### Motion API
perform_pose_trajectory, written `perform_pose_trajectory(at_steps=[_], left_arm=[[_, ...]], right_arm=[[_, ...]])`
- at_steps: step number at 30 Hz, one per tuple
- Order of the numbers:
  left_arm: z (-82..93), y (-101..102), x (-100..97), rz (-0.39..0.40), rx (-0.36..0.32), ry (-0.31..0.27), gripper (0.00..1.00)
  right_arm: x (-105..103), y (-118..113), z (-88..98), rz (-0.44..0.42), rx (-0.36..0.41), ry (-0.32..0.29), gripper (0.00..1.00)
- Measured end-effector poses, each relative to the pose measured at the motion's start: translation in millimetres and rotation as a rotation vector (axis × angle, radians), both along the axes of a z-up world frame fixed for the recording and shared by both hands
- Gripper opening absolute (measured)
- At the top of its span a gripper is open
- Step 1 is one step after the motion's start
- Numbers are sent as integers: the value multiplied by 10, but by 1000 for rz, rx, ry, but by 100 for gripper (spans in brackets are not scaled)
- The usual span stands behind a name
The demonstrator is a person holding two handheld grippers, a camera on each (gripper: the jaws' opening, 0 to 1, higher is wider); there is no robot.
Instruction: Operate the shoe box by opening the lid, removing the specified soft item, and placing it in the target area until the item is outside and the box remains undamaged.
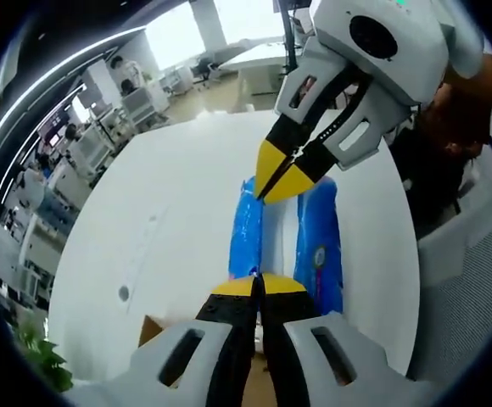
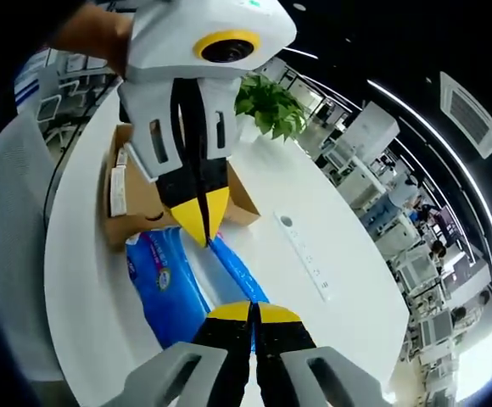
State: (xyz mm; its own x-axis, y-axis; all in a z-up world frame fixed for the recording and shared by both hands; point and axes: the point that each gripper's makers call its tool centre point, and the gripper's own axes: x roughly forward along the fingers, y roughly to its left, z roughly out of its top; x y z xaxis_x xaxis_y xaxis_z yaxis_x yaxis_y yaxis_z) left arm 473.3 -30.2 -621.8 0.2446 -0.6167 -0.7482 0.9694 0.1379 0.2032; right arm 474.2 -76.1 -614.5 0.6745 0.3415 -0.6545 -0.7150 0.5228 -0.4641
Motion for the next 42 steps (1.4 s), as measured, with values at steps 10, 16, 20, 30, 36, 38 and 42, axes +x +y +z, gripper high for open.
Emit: perform_pose_trajectory(at_steps=[10,16,20,30,36,38,42], left_arm=[[-62,-203,-36,-26,3,13,0],[-121,-318,-61,-43,4,23,0],[-172,-399,-61,-53,9,31,0],[-269,-583,-80,-78,11,45,0],[-343,-670,-91,-82,12,66,0],[-362,-691,-99,-87,15,67,0],[-412,-757,-106,-94,16,78,0]], right_arm=[[-28,-201,-56,-30,-6,3,0],[-53,-310,-104,-38,-12,10,0],[-52,-382,-144,-42,-25,16,0],[-75,-575,-226,-60,-32,23,0],[-83,-659,-304,-66,-41,31,0],[-89,-682,-329,-68,-45,35,0],[-87,-745,-382,-74,-50,41,0]])
